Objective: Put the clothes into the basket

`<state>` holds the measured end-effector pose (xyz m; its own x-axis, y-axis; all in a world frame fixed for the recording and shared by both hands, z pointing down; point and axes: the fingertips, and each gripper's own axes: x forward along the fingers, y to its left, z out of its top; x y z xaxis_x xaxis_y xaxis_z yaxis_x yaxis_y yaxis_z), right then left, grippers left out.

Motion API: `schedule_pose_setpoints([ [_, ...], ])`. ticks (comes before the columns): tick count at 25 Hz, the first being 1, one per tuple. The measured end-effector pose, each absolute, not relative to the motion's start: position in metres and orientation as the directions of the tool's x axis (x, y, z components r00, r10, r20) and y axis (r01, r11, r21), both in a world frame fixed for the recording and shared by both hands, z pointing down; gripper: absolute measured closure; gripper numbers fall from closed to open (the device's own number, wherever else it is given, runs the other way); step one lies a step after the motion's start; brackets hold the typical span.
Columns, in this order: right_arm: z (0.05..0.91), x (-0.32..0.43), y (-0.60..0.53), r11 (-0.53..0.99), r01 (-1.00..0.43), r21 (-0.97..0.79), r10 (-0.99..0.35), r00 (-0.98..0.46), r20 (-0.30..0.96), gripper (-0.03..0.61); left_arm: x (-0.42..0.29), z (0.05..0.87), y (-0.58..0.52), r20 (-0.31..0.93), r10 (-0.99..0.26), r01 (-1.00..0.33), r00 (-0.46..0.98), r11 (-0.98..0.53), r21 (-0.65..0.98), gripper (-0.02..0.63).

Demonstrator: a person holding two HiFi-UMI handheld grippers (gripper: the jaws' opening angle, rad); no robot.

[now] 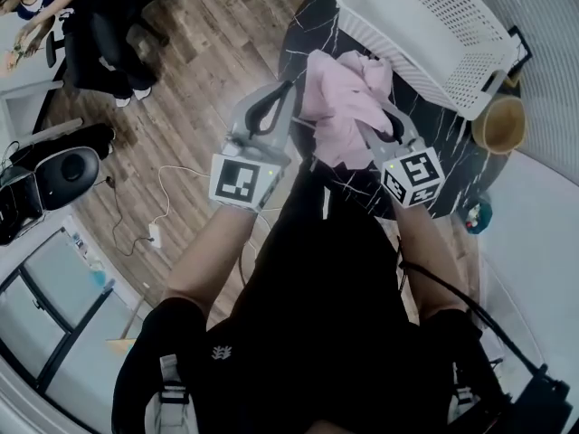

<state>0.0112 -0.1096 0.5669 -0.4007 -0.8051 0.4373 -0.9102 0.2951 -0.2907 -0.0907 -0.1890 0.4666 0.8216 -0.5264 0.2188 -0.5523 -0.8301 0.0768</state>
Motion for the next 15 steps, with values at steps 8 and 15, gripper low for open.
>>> schedule_pose_setpoints([
  [8,0.511,0.020,-0.096,0.299,-0.920,-0.254,-0.845,-0.379,0.378,0.479,-0.084,0.435,-0.180,0.166,-0.520,-0.530,0.838,-0.847,0.025,0.607],
  [15,0.464,0.032,-0.091,0.271,-0.939,-0.211,-0.882,-0.330,0.336,0.480,-0.079,0.404,-0.177,0.130,-0.504,-0.510,0.854,-0.860,0.019,0.607],
])
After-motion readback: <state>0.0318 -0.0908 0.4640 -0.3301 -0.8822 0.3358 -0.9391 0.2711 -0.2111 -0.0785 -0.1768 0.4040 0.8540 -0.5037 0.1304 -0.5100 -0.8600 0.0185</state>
